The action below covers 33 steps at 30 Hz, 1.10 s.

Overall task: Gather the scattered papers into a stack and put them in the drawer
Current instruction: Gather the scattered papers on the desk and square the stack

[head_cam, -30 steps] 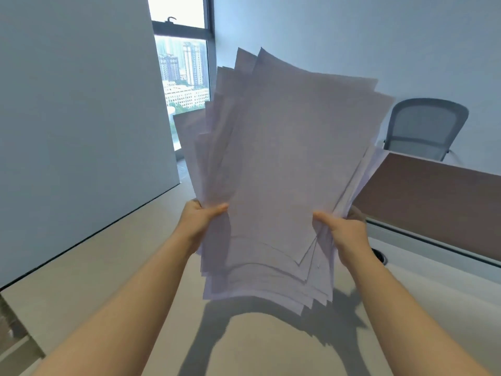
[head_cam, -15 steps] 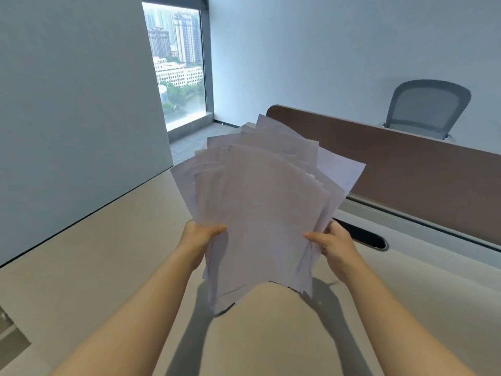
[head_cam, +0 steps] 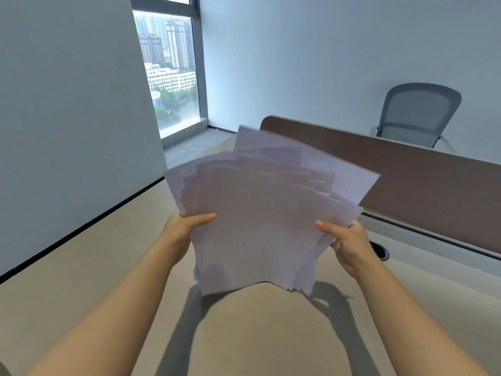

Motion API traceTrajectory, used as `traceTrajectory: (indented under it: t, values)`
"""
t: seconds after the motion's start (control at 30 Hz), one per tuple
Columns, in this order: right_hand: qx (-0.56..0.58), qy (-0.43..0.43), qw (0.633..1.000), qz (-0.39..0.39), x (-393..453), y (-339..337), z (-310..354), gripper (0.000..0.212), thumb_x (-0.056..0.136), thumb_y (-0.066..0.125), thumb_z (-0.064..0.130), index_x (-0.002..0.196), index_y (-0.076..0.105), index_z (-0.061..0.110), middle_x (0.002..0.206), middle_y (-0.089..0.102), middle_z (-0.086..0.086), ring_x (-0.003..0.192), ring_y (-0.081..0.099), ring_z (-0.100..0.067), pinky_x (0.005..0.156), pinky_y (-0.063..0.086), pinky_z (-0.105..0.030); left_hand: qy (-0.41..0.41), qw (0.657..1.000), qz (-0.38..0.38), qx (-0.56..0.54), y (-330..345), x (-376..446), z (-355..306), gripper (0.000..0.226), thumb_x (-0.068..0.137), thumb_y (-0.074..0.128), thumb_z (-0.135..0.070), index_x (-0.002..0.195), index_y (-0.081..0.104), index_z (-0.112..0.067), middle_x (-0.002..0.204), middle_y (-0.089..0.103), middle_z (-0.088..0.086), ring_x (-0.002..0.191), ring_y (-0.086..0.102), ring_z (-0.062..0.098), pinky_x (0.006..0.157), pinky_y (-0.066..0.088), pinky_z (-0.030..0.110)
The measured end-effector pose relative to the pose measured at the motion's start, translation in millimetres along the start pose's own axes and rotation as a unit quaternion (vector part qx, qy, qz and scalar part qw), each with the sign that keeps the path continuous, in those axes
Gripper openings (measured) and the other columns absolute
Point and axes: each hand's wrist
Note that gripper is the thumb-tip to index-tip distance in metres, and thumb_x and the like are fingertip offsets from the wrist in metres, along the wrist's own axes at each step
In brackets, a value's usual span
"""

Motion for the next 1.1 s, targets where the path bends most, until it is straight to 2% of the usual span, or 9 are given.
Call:
traceTrajectory:
  t: [0.07, 0.23, 0.37, 0.43, 0.5, 0.63, 0.77, 0.87, 1.1]
  values:
    - [-0.001, 0.01, 1.0, 0.003, -2, 3, -7, 0.03, 0.076, 0.06, -0.011, 0.086, 0.061, 0.017, 0.08, 0.068, 0.0, 0.077, 0.064, -0.018, 0.064, 0.053, -0.024, -0.033, 0.999, 0.013, -0.006, 4, 0, 9, 0.024, 0.074, 0.062, 0.009, 0.09, 0.065, -0.009, 0.063, 0.074, -0.005, 0.056, 0.071, 0.011, 0.054, 0.057, 0.022]
    - [0.004, 0.001, 1.0, -0.014, 4, 14, -2, 0.028, 0.075, 0.061, -0.011, 0.077, 0.061, 0.017, 0.082, 0.064, -0.002, 0.076, 0.06, -0.017, 0.071, 0.05, -0.028, -0.002, 1.0, -0.004, 0.023, 24, 4, 8, 0.036, 0.074, 0.06, 0.016, 0.103, 0.06, -0.006, 0.079, 0.066, 0.004, 0.074, 0.061, 0.02, 0.076, 0.052, 0.034]
    - [0.0, -0.025, 1.0, -0.009, 10, 5, 9, 0.026, 0.067, 0.068, -0.005, 0.082, 0.062, 0.015, 0.081, 0.067, 0.0, 0.078, 0.064, -0.019, 0.069, 0.055, -0.027, 0.019, 0.998, 0.037, 0.039, 13, 12, -4, 0.028, 0.064, 0.067, 0.011, 0.081, 0.066, -0.01, 0.061, 0.074, -0.009, 0.07, 0.066, 0.014, 0.072, 0.055, 0.024]
    - [-0.019, -0.017, 1.0, 0.009, 10, -1, 8, 0.03, 0.06, 0.074, 0.001, 0.085, 0.064, 0.016, 0.076, 0.072, 0.004, 0.077, 0.067, -0.017, 0.067, 0.055, -0.025, 0.008, 0.997, 0.063, 0.043, 3, 15, -8, 0.035, 0.052, 0.071, 0.0, 0.082, 0.067, -0.017, 0.064, 0.075, -0.012, 0.07, 0.069, 0.01, 0.073, 0.056, 0.025]
    - [-0.029, 0.007, 0.999, 0.02, 8, -2, 0, 0.031, 0.07, 0.065, -0.008, 0.085, 0.061, 0.018, 0.08, 0.069, 0.002, 0.08, 0.063, -0.017, 0.068, 0.051, -0.026, -0.008, 0.995, 0.084, 0.048, -4, 16, -5, 0.043, 0.046, 0.074, -0.004, 0.086, 0.067, -0.018, 0.068, 0.077, -0.012, 0.068, 0.072, 0.008, 0.064, 0.058, 0.021]
    - [-0.036, 0.062, 0.997, 0.043, 10, 7, -13, 0.03, 0.076, 0.059, -0.012, 0.094, 0.059, 0.011, 0.088, 0.062, -0.002, 0.085, 0.058, -0.019, 0.072, 0.048, -0.026, -0.022, 0.994, 0.077, 0.068, 0, 15, 5, 0.034, 0.062, 0.072, 0.01, 0.084, 0.066, -0.016, 0.063, 0.075, -0.011, 0.062, 0.07, 0.006, 0.063, 0.058, 0.021]
    - [-0.058, 0.083, 0.993, 0.054, 17, 16, -13, 0.032, 0.075, 0.063, -0.006, 0.1, 0.059, 0.014, 0.093, 0.064, 0.0, 0.087, 0.06, -0.017, 0.077, 0.048, -0.028, -0.033, 0.995, 0.058, 0.076, 2, 19, 5, 0.03, 0.072, 0.062, 0.016, 0.078, 0.064, -0.014, 0.076, 0.07, 0.001, 0.078, 0.063, 0.021, 0.074, 0.053, 0.031]
    - [-0.07, 0.071, 0.995, 0.016, 22, 21, -10, 0.034, 0.074, 0.065, -0.004, 0.104, 0.058, 0.011, 0.091, 0.063, 0.001, 0.084, 0.058, -0.015, 0.066, 0.045, -0.023, -0.038, 0.993, 0.077, 0.082, -1, 23, -1, 0.031, 0.062, 0.067, 0.012, 0.077, 0.065, -0.015, 0.061, 0.073, -0.008, 0.072, 0.065, 0.017, 0.064, 0.056, 0.027]
    - [-0.043, 0.05, 0.998, 0.009, 29, 28, 1, 0.037, 0.074, 0.063, -0.007, 0.108, 0.058, 0.006, 0.087, 0.064, -0.001, 0.081, 0.061, -0.016, 0.067, 0.048, -0.022, -0.049, 0.99, 0.111, 0.065, 2, 34, -17, 0.031, 0.05, 0.063, 0.002, 0.077, 0.065, -0.013, 0.057, 0.073, -0.007, 0.055, 0.07, 0.008, 0.059, 0.058, 0.022]
Point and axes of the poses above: each hand's wrist, its own x-axis towards the middle knuckle, its own y-axis out of the palm, z = x × y
